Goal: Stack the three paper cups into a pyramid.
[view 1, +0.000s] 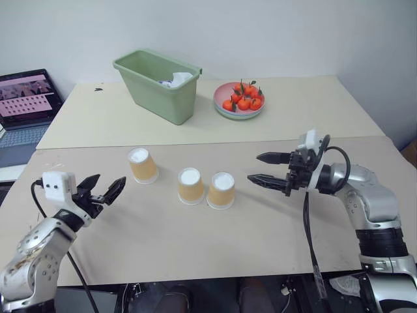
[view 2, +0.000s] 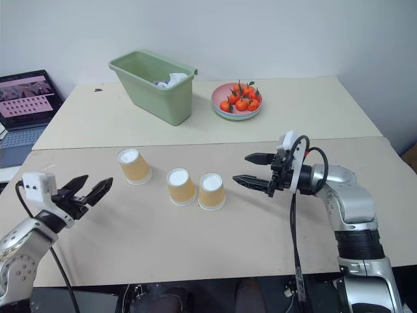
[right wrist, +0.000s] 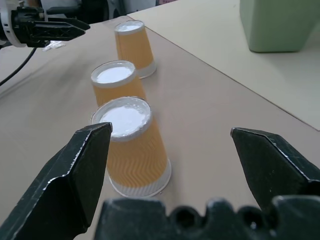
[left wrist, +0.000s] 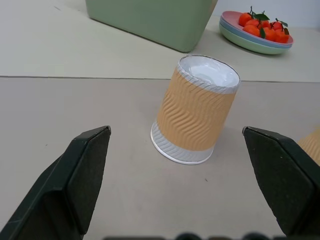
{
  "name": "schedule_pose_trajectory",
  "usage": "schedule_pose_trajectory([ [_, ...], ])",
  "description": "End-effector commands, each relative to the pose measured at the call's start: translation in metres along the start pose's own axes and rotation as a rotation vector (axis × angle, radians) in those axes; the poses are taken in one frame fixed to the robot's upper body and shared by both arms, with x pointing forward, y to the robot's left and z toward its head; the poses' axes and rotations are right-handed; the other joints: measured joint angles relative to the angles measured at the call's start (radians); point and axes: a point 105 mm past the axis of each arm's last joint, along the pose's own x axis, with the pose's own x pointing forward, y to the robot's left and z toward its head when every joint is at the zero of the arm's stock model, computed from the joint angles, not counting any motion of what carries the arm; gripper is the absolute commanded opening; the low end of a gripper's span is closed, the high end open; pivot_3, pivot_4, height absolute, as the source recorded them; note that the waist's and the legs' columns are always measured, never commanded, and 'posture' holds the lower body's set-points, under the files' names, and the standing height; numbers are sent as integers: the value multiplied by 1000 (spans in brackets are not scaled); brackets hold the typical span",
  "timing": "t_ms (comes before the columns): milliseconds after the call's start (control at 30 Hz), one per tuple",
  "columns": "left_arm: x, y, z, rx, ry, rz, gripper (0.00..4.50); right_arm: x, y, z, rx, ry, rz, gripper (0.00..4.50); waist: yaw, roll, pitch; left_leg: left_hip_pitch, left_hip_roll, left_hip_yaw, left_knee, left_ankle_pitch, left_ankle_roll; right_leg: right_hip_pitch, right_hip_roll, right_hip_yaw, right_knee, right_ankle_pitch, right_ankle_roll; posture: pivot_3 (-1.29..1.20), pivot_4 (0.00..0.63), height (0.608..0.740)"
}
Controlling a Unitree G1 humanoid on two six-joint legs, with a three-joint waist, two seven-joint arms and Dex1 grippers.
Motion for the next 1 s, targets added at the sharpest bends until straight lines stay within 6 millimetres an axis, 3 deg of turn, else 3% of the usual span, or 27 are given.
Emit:
schedule_pose_trajectory([
  [33, 10, -2, 10, 40, -19, -54, 4500, -6, 2, 17, -73, -44, -19, 4457, -1, 0, 0, 0, 0, 0, 0, 0, 0, 0, 0, 0, 0, 0, 0, 0, 150, 727],
  [200, 30, -7, 7, 76, 20, -132, 4500, -7, 3, 19, -79, -56, -32, 4457, -3, 0, 0, 1, 0, 0, 0, 0, 0, 0, 0, 0, 1, 0, 0, 0, 150, 727],
  [600, 69, 10, 22, 142, 1, -142, 4500, -13, 5, 17, -75, -67, -71, 4457, -4, -1, 0, 0, 0, 0, 0, 0, 0, 0, 0, 0, 0, 0, 0, 0, 150, 727],
  [767, 83, 1, 24, 150, -15, -194, 4500, -16, 3, 19, -83, -72, -95, 4457, -2, -1, 0, 0, 0, 0, 0, 0, 0, 0, 0, 0, 1, 0, 0, 0, 150, 727],
  [867, 86, -5, 24, 147, -33, -223, 3851, -17, 3, 19, -85, -73, -105, 4500, -3, -1, 1, 0, 0, 0, 0, 0, 0, 0, 0, 0, 0, 0, 0, 0, 150, 727],
  [967, 88, -7, 22, 176, -6, -224, 2744, -17, 4, 19, -86, -75, -107, 4500, -4, -1, 1, 0, 0, 0, 0, 0, 0, 0, 0, 0, 0, 0, 0, 0, 150, 727],
  [1000, 89, -9, 24, 188, -3, -232, 2744, -17, 4, 19, -86, -75, -109, 4500, -4, -1, 1, 0, 0, 0, 0, 0, 0, 0, 0, 0, 0, 0, 0, 0, 150, 727],
])
